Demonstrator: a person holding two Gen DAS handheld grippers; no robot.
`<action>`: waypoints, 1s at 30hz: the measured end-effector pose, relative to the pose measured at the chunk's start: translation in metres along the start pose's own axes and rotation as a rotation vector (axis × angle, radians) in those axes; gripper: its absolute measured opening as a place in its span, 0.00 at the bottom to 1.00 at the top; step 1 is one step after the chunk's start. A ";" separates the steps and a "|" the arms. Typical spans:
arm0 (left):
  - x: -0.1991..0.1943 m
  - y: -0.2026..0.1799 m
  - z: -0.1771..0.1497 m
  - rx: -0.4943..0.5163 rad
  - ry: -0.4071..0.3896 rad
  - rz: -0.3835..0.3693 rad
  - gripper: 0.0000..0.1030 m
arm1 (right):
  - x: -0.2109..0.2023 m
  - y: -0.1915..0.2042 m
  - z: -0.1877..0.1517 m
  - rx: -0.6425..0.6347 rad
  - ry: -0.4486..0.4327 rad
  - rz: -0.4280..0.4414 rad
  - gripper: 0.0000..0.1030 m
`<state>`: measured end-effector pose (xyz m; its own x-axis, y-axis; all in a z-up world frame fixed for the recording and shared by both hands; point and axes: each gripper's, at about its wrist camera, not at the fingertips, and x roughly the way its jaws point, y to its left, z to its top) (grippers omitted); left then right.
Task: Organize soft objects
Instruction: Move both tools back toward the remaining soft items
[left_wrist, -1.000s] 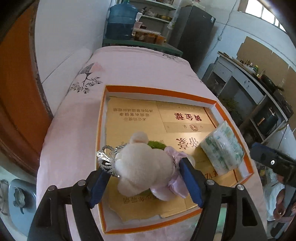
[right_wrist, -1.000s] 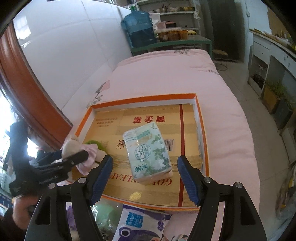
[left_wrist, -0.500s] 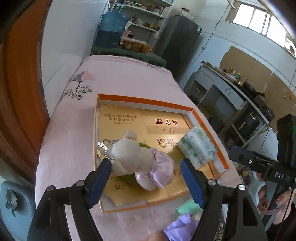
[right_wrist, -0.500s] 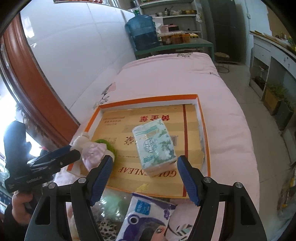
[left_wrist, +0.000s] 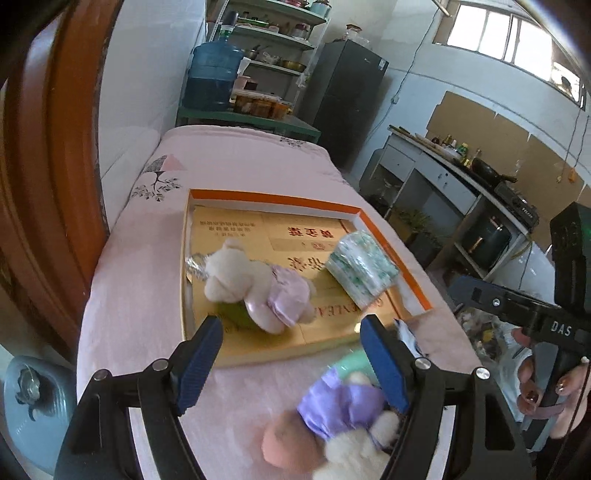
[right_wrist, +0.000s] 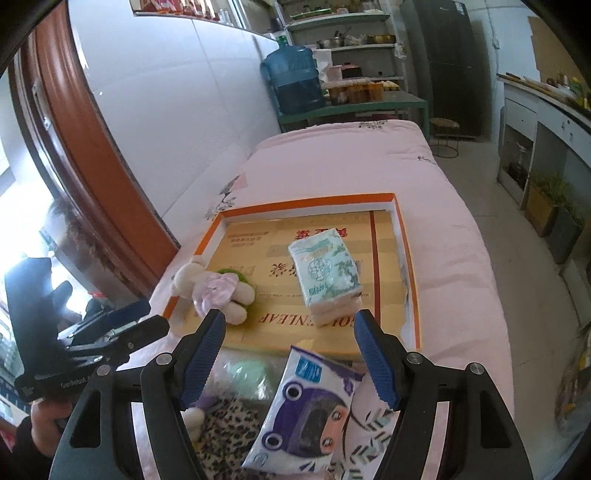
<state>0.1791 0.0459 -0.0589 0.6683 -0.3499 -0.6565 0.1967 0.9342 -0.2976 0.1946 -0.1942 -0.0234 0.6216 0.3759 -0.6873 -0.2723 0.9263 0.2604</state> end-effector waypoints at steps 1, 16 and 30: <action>-0.004 -0.001 -0.003 -0.004 -0.004 -0.009 0.74 | -0.003 0.001 -0.002 0.001 -0.005 -0.003 0.71; -0.061 -0.046 -0.041 0.072 -0.121 0.021 0.74 | -0.050 0.021 -0.045 -0.007 -0.079 -0.056 0.71; -0.050 -0.060 -0.083 0.061 -0.113 -0.004 0.74 | -0.037 0.020 -0.083 0.056 -0.038 -0.078 0.71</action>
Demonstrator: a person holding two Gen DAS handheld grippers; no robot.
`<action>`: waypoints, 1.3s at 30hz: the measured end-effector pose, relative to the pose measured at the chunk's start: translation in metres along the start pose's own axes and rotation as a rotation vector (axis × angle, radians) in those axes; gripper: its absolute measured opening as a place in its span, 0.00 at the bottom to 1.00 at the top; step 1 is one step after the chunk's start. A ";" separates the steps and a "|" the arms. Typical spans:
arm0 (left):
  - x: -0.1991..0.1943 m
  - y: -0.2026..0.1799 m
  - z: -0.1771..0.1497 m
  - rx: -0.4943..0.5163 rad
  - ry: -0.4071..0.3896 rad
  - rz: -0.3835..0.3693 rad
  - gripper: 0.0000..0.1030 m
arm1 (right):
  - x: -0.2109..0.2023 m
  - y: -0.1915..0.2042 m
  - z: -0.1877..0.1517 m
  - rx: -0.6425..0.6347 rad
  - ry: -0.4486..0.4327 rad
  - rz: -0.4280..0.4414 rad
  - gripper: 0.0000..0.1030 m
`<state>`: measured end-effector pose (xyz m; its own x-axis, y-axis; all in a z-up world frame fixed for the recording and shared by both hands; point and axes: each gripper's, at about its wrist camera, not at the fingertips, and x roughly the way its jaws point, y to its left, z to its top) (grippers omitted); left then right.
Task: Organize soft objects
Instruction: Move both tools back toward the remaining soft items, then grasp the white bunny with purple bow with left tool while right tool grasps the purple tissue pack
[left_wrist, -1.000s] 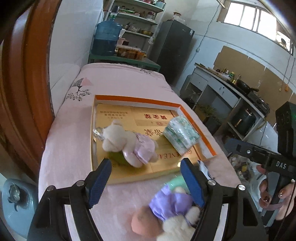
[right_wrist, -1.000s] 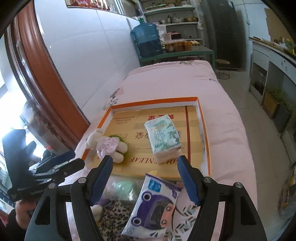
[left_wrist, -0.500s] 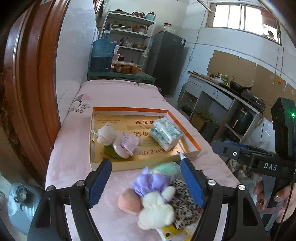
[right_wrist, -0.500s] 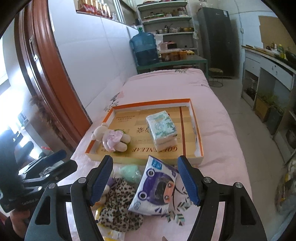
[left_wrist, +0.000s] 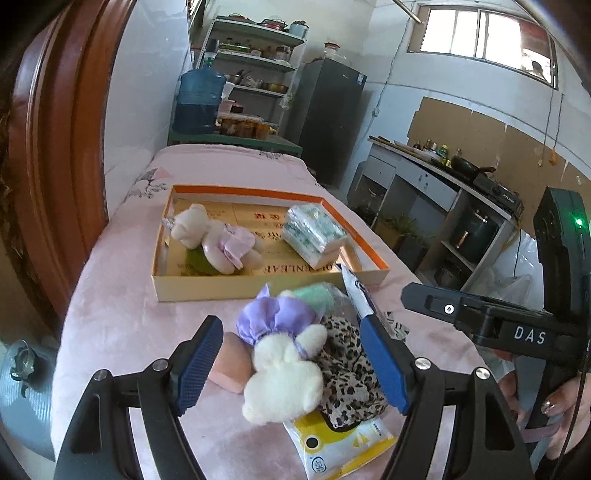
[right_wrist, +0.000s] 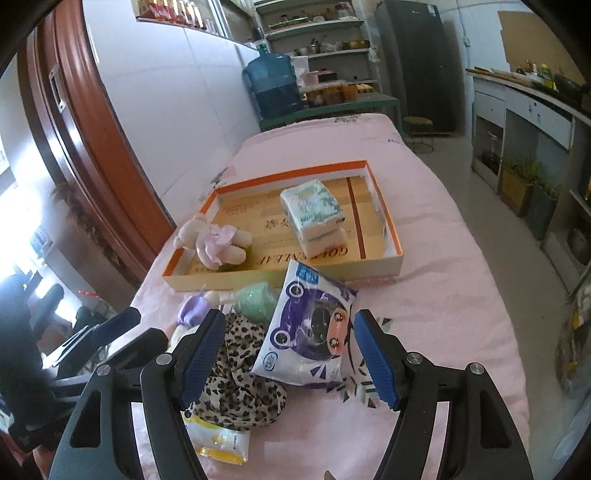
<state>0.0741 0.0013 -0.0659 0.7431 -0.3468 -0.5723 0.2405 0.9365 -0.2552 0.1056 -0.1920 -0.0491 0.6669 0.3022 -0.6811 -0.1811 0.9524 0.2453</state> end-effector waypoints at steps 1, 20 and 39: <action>0.002 0.000 -0.002 -0.001 0.004 -0.004 0.74 | 0.003 0.000 -0.001 0.002 0.004 -0.002 0.71; 0.034 -0.005 -0.013 0.045 0.071 0.016 0.74 | 0.046 -0.007 0.000 0.048 0.078 -0.034 0.71; 0.042 0.006 -0.023 0.000 0.067 -0.013 0.38 | 0.075 -0.010 -0.010 0.054 0.129 -0.060 0.71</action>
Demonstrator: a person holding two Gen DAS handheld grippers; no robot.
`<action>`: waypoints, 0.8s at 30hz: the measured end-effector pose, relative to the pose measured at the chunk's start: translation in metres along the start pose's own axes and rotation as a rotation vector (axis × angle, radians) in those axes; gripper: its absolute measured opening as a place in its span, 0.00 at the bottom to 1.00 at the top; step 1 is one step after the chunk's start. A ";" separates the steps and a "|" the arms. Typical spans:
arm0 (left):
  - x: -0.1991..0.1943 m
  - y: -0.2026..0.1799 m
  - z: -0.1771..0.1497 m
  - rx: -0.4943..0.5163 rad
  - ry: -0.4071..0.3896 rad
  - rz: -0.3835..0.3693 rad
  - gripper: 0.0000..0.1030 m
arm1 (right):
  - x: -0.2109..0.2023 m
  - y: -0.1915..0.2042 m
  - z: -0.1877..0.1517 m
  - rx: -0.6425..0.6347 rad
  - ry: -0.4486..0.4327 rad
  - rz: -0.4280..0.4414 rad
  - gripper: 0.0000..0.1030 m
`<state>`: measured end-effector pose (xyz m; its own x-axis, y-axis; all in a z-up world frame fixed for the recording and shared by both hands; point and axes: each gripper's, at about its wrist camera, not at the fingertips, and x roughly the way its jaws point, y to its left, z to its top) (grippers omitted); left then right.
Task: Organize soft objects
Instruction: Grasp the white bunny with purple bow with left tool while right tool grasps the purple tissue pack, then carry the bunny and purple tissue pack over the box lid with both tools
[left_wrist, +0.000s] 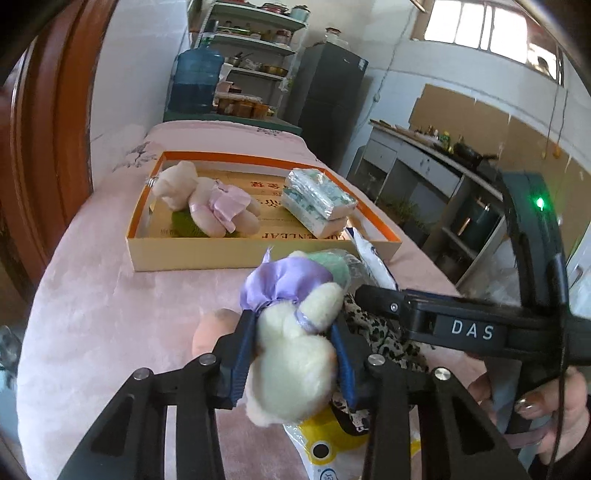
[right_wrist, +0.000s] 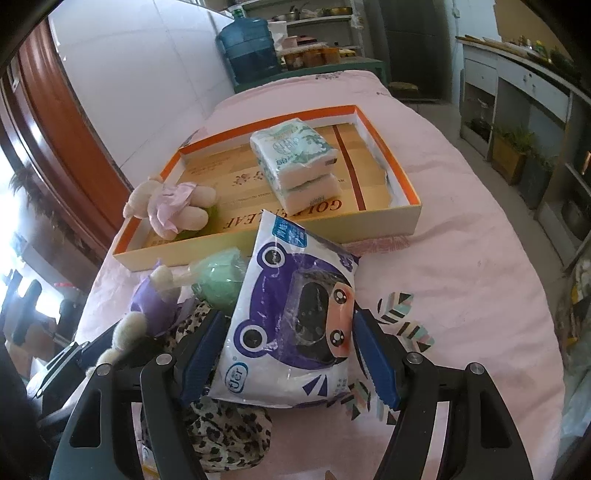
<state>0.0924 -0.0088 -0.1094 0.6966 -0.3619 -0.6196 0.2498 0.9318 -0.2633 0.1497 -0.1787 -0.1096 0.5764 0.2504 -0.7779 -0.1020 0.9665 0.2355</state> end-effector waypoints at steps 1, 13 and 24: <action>-0.001 0.003 0.000 -0.013 -0.003 -0.010 0.38 | 0.000 -0.001 -0.001 0.005 0.000 0.007 0.69; -0.004 0.011 -0.002 -0.078 -0.025 -0.036 0.34 | -0.010 -0.012 -0.009 0.022 0.002 0.028 0.47; -0.018 0.013 0.002 -0.095 -0.053 -0.037 0.34 | -0.031 -0.010 -0.005 0.020 -0.045 0.045 0.47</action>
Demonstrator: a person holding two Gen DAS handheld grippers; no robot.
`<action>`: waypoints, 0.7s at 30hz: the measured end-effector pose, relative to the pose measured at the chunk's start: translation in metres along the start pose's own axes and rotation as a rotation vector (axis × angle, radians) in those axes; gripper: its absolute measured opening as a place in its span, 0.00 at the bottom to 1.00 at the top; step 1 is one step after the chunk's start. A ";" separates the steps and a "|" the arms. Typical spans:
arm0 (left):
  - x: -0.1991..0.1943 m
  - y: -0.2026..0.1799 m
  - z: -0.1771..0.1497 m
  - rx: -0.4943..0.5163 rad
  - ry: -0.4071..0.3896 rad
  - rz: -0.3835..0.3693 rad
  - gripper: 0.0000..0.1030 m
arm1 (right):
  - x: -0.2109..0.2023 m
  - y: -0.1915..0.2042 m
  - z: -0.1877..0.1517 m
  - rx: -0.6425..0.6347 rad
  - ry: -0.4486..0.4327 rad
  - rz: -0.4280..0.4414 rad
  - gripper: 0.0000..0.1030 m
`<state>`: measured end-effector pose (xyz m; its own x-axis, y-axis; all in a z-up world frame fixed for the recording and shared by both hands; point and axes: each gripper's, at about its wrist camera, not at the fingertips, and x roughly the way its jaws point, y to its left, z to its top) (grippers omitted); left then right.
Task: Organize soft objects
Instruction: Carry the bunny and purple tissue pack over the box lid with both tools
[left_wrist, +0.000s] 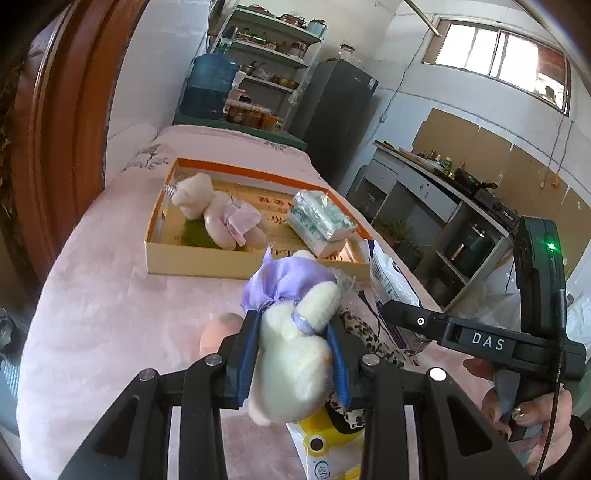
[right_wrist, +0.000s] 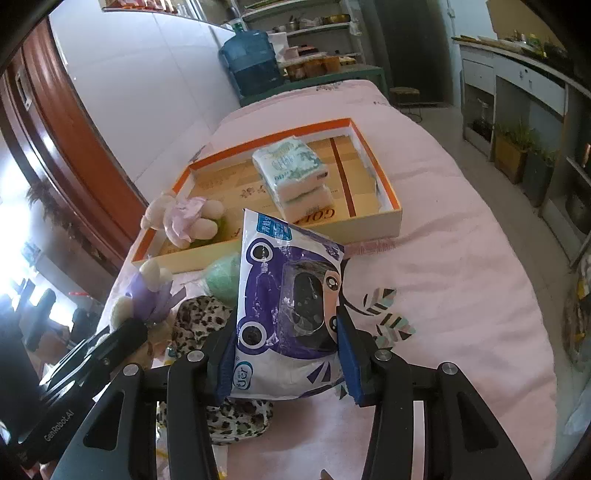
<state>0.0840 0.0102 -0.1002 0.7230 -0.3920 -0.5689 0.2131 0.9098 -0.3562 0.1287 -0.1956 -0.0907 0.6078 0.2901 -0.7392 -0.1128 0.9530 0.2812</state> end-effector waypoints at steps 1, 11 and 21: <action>-0.002 -0.001 0.001 0.001 -0.005 0.000 0.34 | -0.002 0.001 0.001 0.000 -0.003 0.002 0.47; -0.015 -0.007 0.011 0.016 -0.033 0.010 0.34 | -0.016 0.010 0.006 -0.024 -0.032 0.010 0.47; -0.024 -0.012 0.026 0.032 -0.051 0.030 0.34 | -0.028 0.022 0.020 -0.066 -0.064 0.013 0.47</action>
<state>0.0810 0.0116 -0.0634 0.7619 -0.3581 -0.5396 0.2114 0.9251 -0.3153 0.1244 -0.1842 -0.0512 0.6549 0.2982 -0.6944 -0.1713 0.9535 0.2478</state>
